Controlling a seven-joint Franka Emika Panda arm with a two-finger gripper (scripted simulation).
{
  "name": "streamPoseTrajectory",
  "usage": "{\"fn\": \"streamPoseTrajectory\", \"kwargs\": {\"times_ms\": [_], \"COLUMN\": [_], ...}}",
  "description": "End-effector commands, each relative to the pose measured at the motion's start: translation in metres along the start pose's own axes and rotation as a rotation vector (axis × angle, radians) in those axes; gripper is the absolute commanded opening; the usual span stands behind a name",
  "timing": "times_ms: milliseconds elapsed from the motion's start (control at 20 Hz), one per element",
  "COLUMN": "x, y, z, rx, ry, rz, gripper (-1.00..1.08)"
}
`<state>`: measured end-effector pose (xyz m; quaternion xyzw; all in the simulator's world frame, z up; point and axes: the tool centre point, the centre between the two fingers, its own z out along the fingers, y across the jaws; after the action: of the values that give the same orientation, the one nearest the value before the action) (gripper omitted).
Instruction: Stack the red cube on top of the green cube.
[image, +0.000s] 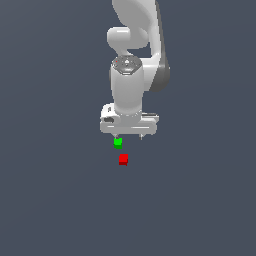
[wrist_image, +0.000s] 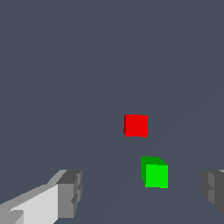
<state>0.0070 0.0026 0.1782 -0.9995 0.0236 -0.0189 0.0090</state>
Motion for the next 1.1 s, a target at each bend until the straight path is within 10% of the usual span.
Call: {"fn": "streamPoseTrajectory", "kwargs": {"times_ms": [0,1050], "x": [0.000,0.019], "y": [0.000,0.022], "z": [0.000,0.096], "rx": [0.000,-0.018], "ry": [0.000,-0.032], "rz": [0.000,0.042], "gripper": [1.00,1.00]}}
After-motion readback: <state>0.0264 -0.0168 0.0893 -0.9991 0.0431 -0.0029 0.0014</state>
